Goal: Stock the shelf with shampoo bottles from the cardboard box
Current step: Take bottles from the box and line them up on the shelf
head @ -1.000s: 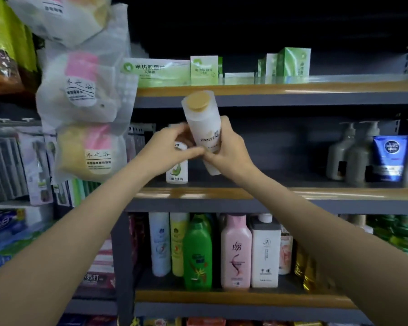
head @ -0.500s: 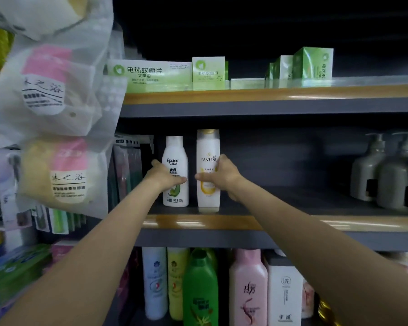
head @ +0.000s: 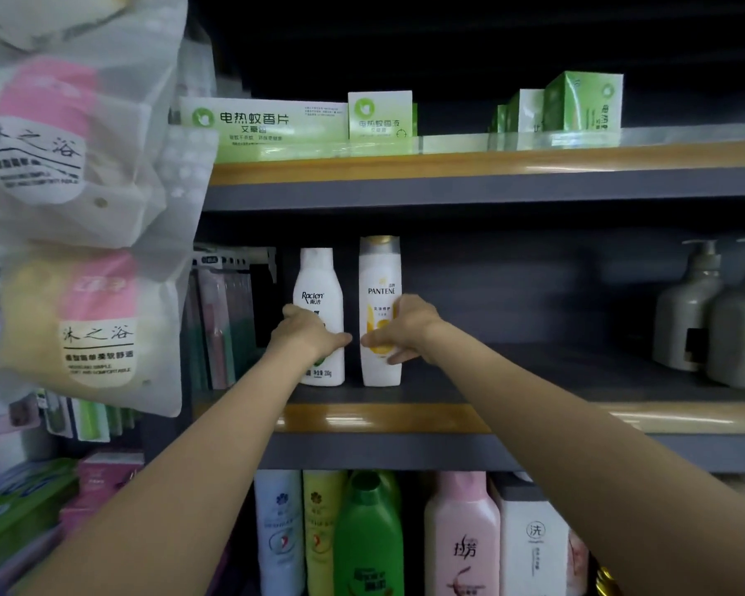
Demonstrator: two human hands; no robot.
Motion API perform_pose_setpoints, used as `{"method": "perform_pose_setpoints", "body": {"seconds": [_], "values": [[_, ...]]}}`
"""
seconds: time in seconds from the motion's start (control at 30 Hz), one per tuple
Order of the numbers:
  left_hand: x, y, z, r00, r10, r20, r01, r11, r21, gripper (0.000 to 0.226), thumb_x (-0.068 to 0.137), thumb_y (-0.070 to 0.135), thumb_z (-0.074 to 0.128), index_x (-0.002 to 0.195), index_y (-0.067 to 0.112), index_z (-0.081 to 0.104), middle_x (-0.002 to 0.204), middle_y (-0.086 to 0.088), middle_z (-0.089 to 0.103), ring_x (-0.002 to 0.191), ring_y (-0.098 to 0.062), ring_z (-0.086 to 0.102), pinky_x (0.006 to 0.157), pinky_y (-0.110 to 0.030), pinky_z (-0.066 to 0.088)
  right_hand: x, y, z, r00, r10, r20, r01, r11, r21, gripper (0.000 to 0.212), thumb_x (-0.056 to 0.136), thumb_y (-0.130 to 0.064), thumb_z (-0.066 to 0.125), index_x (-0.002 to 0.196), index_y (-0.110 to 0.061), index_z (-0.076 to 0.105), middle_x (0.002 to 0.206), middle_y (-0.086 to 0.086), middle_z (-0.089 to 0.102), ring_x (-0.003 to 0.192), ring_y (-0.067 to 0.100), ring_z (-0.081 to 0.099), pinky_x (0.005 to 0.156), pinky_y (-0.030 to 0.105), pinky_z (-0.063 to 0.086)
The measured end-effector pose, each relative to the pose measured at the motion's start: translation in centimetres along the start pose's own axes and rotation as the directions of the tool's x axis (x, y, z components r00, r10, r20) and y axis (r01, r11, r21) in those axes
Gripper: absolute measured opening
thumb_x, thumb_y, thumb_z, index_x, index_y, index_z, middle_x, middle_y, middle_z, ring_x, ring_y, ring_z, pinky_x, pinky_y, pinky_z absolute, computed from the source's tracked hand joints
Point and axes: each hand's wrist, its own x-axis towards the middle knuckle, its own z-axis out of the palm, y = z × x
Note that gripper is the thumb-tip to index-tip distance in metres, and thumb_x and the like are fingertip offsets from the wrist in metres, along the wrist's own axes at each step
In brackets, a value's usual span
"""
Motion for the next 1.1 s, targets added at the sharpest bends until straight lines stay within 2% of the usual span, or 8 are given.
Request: {"method": "perform_pose_setpoints", "body": {"seconds": [0.33,0.57,0.63,0.7,0.77,0.87,1.03,1.1], "values": [[1.2,0.3,1.5,0.997,-0.014,-0.073,0.016,1.000,0.016,0.085,0.076,0.047,0.068,0.128,-0.001,0.022,0.124,-0.017,0.050,0.103,-0.029,0.057,0.050,-0.027,0.035,1.7,-0.5,0.6,0.994,0.077,0.075,-0.084,0.992,0.095,0.040,0.076,-0.005,0.074,0.104,-0.008,0.045,0.126,0.014,0.048,0.095,0.026,0.058,0.070,0.031,0.056],[-2.0,0.3,-1.3,0.987,0.034,-0.158,-0.027,0.998,0.049,0.091,0.076,0.040,0.069,0.138,0.000,0.016,0.143,-0.021,0.029,0.128,-0.038,0.035,0.102,-0.046,0.036,0.8,-0.8,-0.3,0.999,0.048,0.022,-0.044,0.988,-0.151,0.081,0.077,-0.016,0.074,0.140,-0.005,0.024,0.138,0.013,0.041,0.119,0.030,0.052,0.086,0.040,0.055],[-4.8,0.5,-2.0,0.904,0.226,-0.362,-0.217,0.974,0.066,0.066,0.083,0.028,0.061,0.132,0.001,0.028,0.137,-0.020,0.035,0.126,-0.039,0.037,0.100,-0.048,0.033,-1.2,-0.9,-1.5,0.989,-0.113,-0.094,0.077,0.944,-0.321,0.083,0.078,-0.024,0.073,0.141,-0.004,0.023,0.141,0.016,0.038,0.126,0.033,0.045,0.099,0.042,0.047],[-8.4,0.9,-1.4,0.739,0.454,-0.498,-0.481,0.873,0.081,0.045,0.083,0.016,0.055,0.123,0.003,0.039,0.127,-0.018,0.044,0.118,-0.037,0.043,0.095,-0.046,0.035,-4.4,-0.3,-2.9,0.932,-0.324,-0.162,0.210,0.847,-0.489,0.067,0.080,-0.027,0.069,0.133,-0.004,0.035,0.135,0.019,0.043,0.125,0.036,0.044,0.102,0.040,0.041],[-11.9,1.6,0.9,0.596,0.611,-0.521,-0.693,0.719,0.050,0.038,0.077,0.009,0.051,0.114,0.002,0.046,0.116,-0.017,0.050,0.108,-0.035,0.050,0.091,-0.044,0.039,-8.2,1.3,-4.9,0.860,-0.484,-0.162,0.315,0.753,-0.578,0.047,0.083,-0.023,0.063,0.122,-0.004,0.045,0.124,0.017,0.049,0.117,0.035,0.049,0.097,0.041,0.043],[-17.4,3.4,6.7,0.510,0.757,-0.408,-0.841,0.538,-0.052,0.039,0.071,0.006,0.048,0.109,0.001,0.049,0.108,-0.019,0.052,0.101,-0.035,0.051,0.087,-0.044,0.042,-14.2,5.2,-8.7,0.805,-0.578,-0.131,0.381,0.674,-0.632,0.028,0.080,-0.018,0.056,0.104,-0.005,0.057,0.103,0.013,0.061,0.097,0.031,0.058,0.083,0.040,0.047],[-27.0,6.1,19.1,0.459,0.881,-0.117,-0.864,0.412,-0.288,0.037,0.074,0.016,0.042,0.109,0.004,0.048,0.108,-0.017,0.051,0.100,-0.024,0.044,0.085,-0.028,0.035,-22.5,18.8,-14.7,0.969,-0.244,-0.032,0.167,0.747,-0.644,0.030,0.074,-0.020,0.049,0.080,0.006,0.063,0.070,0.011,0.058,0.067,0.019,0.054,0.058,0.023,0.025],[-30.6,6.6,24.1,0.397,0.913,0.097,-0.858,0.407,-0.313,0.039,0.077,0.016,0.045,0.114,0.006,0.047,0.112,-0.015,0.049,0.106,-0.027,0.046,0.089,-0.033,0.036,-25.3,25.7,-16.6,1.000,0.008,0.008,-0.002,0.783,-0.622,0.026,0.082,-0.015,0.055,0.087,0.007,0.066,0.077,0.018,0.067,0.073,0.023,0.064,0.058,0.022,0.032]]}}
